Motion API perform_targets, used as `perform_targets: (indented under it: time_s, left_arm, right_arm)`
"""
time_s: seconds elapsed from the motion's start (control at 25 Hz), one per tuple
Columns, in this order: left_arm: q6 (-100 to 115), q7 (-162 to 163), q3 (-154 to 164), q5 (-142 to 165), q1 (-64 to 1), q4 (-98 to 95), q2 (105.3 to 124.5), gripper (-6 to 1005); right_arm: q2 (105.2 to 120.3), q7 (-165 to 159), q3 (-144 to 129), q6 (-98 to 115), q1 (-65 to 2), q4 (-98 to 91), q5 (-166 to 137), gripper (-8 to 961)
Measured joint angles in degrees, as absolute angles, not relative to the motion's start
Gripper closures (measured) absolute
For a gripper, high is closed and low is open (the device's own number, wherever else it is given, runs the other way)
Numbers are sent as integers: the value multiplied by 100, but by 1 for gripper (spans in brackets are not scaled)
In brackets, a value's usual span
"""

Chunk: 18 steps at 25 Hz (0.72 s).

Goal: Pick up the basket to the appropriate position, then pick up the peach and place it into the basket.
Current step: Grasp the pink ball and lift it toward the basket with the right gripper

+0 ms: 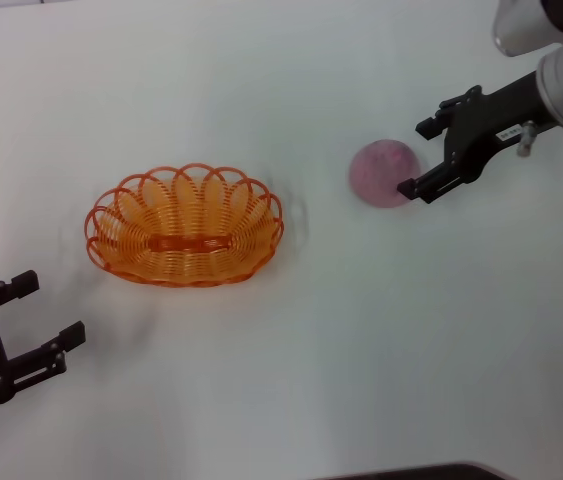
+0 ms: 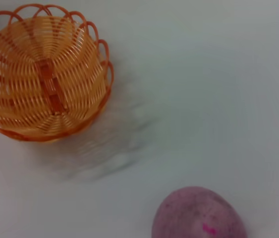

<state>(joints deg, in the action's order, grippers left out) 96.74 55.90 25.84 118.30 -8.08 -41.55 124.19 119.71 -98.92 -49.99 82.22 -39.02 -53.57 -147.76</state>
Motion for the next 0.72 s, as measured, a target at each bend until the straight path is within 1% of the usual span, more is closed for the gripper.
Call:
perform_targets:
  time_s: [0.72]
  left_arm:
    - [9746, 5590, 2601, 11830, -808, -4167, 12419, 159]
  right_arm:
    - [11977, -9869, -5045, 7886, -3980, -5045, -14708, 47]
